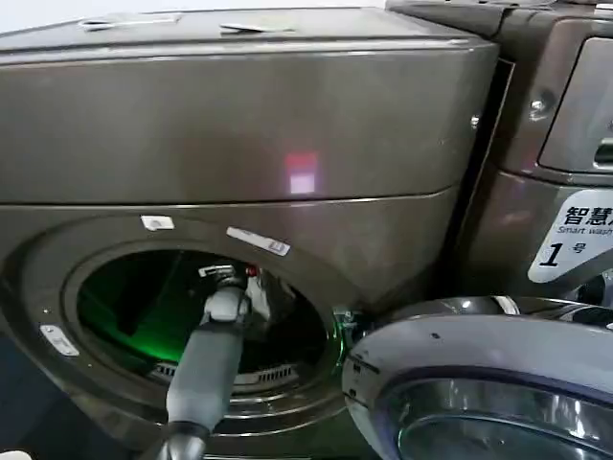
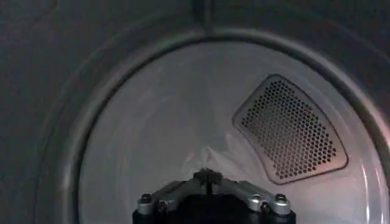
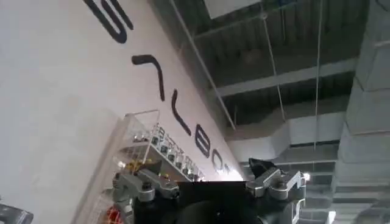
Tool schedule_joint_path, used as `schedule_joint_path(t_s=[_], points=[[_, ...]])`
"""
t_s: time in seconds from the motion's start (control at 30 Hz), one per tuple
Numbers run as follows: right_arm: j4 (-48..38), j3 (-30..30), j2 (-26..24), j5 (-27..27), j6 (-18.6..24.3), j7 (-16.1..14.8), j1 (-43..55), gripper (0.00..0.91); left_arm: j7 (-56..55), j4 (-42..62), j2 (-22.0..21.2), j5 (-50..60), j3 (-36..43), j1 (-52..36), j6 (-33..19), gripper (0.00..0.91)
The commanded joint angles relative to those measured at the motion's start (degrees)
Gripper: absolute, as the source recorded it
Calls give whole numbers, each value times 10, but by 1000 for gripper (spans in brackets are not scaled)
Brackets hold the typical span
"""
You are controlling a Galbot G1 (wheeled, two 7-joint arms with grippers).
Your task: Grasp the clothes from the dryer.
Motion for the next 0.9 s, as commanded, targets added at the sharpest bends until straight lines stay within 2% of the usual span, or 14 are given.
schedule_joint_path(t_s=[0.03,0.9], points=[[0,0,0,1,3,2,-1,907,3,-15,0,-4,-4,13,-2,0],[-15,8,-5,-13,1,-3,3,907,25,14,1,-7,-1,-10,1,0]])
